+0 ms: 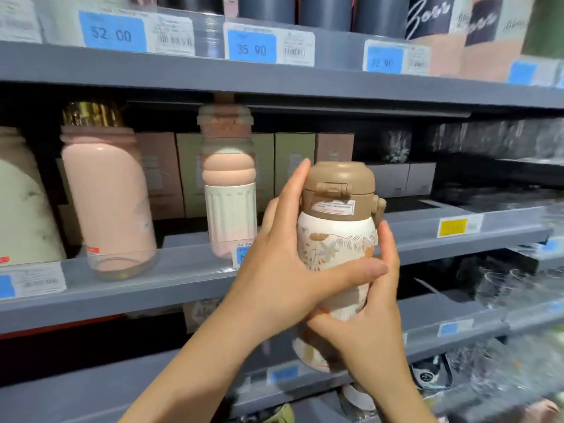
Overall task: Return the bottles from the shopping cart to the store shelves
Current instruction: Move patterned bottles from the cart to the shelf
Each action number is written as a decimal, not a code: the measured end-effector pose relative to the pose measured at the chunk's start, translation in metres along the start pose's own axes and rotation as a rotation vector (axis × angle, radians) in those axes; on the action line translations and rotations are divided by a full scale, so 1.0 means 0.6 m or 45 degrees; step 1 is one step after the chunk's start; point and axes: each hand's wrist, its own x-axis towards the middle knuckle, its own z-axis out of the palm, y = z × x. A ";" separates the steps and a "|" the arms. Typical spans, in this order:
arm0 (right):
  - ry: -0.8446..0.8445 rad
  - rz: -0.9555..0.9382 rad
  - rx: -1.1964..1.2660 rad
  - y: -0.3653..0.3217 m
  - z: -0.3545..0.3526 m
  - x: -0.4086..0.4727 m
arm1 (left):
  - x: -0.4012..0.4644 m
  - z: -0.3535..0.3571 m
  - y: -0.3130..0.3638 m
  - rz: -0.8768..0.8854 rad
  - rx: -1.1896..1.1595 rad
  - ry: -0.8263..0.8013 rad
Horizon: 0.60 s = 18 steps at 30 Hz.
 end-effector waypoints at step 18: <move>0.179 0.603 1.247 0.016 0.019 0.264 | -0.020 -0.084 -0.215 0.589 1.472 0.457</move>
